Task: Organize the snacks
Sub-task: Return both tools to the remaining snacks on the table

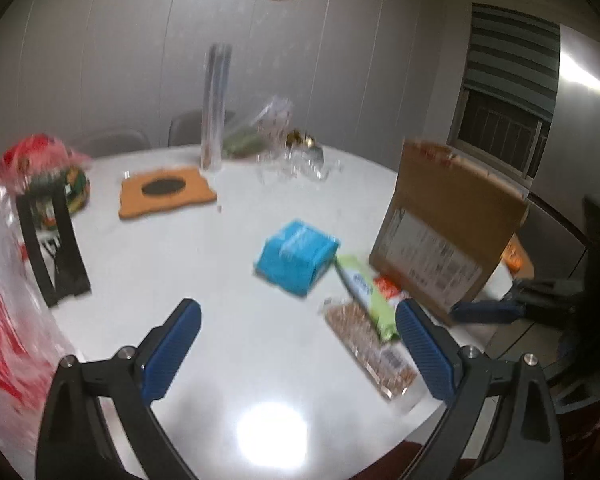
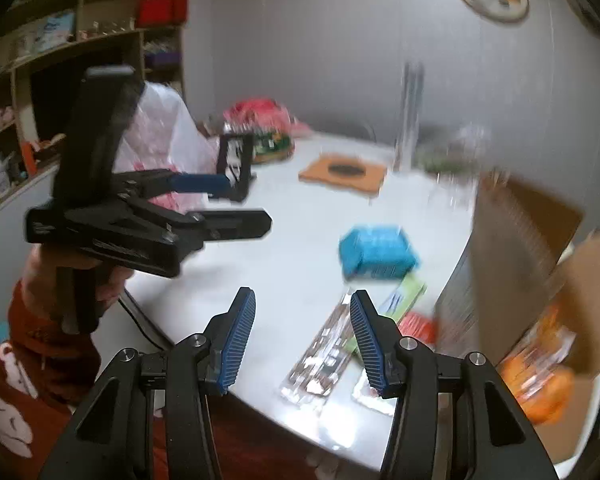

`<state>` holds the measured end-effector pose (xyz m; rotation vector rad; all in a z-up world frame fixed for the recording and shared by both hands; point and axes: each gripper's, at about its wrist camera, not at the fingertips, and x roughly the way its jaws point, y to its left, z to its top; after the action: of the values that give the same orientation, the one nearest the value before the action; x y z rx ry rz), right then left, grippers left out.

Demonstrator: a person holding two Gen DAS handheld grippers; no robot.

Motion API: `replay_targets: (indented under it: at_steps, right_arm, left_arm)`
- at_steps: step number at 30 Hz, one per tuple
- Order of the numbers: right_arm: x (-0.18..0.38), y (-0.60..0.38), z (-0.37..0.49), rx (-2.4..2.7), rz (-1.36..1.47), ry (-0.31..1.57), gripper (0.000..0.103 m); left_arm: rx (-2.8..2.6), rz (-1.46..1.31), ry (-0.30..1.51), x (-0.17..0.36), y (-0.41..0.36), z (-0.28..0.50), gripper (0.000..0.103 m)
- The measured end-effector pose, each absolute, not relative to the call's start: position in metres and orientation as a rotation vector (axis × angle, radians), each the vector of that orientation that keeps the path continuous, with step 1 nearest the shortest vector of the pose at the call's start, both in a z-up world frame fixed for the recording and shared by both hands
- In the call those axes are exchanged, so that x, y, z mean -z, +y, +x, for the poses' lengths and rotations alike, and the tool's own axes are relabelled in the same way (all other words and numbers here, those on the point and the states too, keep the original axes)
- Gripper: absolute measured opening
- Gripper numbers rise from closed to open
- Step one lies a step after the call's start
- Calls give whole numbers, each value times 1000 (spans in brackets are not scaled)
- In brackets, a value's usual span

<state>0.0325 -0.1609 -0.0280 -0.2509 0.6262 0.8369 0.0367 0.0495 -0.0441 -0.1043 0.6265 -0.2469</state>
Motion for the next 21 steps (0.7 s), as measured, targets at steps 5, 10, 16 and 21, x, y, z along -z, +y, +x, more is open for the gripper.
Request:
replay_targets:
  at_steps: [5, 10, 16, 21]
  right_arm:
    - [85, -153, 51, -798, -202, 773, 46]
    - [119, -155, 60, -681, -216, 788, 46]
    - [124, -144, 63, -715, -202, 766, 48]
    - [126, -121, 62, -769, -182, 742, 48]
  left_arm:
    - [264, -135, 689, 73, 44, 42, 97]
    - [285, -145, 726, 90, 36, 50, 97]
    - [298, -137, 750, 99, 30, 60, 97]
    - [256, -137, 752, 99, 43, 65, 97]
